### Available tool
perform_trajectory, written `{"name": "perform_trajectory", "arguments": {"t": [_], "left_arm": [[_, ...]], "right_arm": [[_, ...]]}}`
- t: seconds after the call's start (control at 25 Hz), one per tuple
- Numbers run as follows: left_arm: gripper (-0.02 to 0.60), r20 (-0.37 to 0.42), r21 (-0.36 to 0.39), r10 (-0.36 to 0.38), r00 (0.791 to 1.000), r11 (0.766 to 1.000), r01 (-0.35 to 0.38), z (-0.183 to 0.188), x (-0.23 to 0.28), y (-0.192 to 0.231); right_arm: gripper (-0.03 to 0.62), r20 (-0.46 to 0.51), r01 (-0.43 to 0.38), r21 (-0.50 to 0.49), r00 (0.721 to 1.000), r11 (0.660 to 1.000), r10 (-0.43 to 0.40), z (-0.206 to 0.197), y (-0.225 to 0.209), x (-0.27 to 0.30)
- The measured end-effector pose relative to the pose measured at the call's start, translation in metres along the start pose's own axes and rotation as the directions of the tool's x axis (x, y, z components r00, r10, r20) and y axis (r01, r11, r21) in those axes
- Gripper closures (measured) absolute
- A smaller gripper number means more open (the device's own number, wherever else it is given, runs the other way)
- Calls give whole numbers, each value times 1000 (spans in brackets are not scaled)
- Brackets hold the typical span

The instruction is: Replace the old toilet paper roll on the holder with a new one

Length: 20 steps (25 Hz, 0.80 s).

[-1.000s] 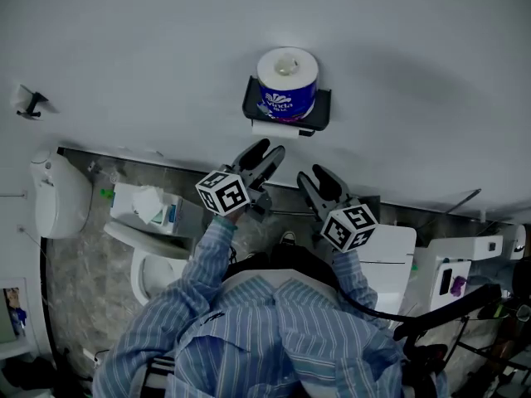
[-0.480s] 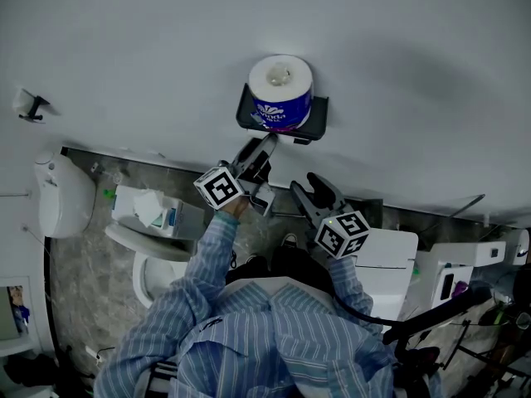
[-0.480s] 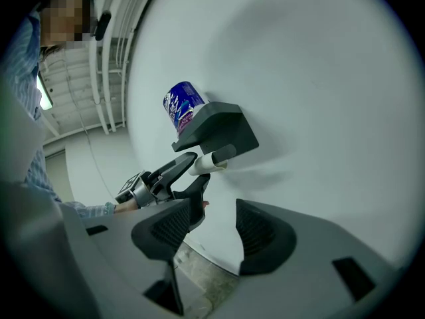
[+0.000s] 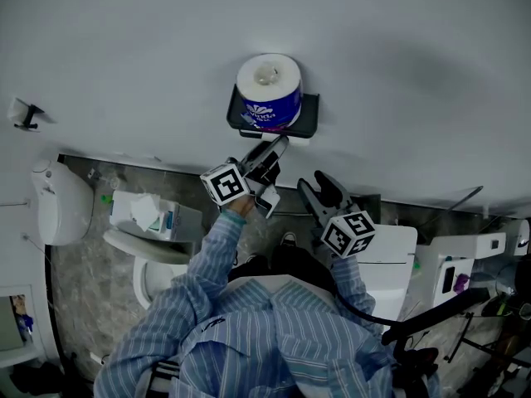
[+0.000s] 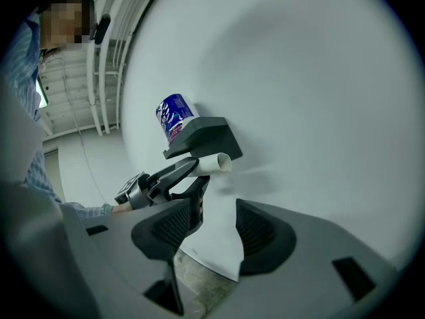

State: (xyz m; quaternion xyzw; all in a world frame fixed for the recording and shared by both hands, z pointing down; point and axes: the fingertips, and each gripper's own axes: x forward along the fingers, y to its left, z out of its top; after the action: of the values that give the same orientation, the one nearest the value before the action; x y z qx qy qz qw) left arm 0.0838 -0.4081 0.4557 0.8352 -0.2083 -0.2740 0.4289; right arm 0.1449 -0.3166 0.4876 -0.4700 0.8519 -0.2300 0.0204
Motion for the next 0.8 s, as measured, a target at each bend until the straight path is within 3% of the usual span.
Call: {"name": "perform_trajectory", "arguments": {"t": [0.12, 0.36, 0.64, 0.8], "left_arm": [[399, -98, 70, -20, 995, 997, 27, -21, 18, -9], [400, -223, 89, -32, 974, 995, 53, -62, 42, -11], [400, -348, 208, 54, 936, 978, 21, -91, 34, 9], [400, -377, 292, 104, 920, 956, 11, -93, 16, 13]], "right_arm": [[398, 8, 31, -1, 999, 1000, -31, 2, -9, -7], [398, 46, 77, 5, 996, 997, -77, 8, -26, -24], [398, 144, 119, 47, 982, 992, -124, 39, -38, -52], [363, 155, 87, -60, 985, 994, -77, 70, -22, -45]]}}
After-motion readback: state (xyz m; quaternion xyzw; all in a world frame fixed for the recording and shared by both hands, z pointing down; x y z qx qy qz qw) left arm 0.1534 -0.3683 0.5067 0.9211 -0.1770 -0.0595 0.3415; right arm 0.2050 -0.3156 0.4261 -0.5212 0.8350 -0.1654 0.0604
